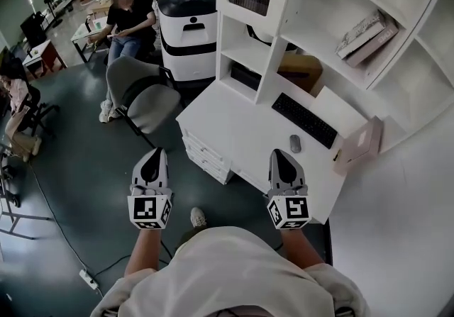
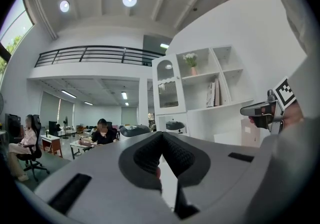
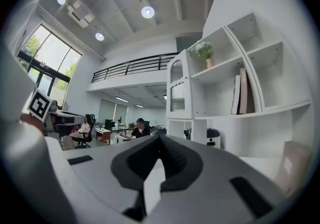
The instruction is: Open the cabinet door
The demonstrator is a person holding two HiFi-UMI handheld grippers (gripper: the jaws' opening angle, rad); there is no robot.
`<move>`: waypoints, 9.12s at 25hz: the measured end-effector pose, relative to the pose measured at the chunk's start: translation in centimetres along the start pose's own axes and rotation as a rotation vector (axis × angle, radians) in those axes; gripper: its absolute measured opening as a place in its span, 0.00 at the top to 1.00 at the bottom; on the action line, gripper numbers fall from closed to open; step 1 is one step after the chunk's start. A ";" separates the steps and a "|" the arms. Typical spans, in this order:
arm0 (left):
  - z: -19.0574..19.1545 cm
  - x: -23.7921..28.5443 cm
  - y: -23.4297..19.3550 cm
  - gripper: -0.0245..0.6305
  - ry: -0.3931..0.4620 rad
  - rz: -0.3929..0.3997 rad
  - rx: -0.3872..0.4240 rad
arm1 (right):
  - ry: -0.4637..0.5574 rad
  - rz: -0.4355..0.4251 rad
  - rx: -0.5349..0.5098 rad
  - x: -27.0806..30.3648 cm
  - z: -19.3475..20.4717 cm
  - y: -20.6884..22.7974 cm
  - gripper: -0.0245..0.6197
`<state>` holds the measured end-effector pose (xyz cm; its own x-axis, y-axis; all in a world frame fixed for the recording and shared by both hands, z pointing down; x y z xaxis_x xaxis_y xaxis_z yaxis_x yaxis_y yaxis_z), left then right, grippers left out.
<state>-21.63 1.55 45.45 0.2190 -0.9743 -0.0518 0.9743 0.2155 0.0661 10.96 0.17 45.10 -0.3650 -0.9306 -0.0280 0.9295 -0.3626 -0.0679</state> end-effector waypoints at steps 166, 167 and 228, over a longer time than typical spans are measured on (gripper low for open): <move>-33.2 54.3 16.2 0.85 0.266 0.392 0.220 | -0.056 0.742 0.073 -8.3 2.7 23.9 0.96; -33.2 54.3 16.3 0.85 0.266 0.391 0.219 | -0.055 0.742 0.073 -8.3 2.8 24.1 0.96; -33.5 47.2 8.3 0.86 0.266 0.827 0.066 | -0.066 0.485 0.085 0.1 3.6 23.0 0.96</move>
<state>-1.43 -40.50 10.18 0.8682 -0.4575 -0.1922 0.4938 0.8350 0.2427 32.53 -8.44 47.07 0.1123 -0.9933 0.0270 0.9934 0.1129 0.0194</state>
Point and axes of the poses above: the fingertips, and each gripper's own axes: x forward along the fingers, y to its right, z out of its underside, the point moved 5 cm from there along -x, backward along the fingers, and after that the axes turned 2 degrees about y, right-handed, at the moved point
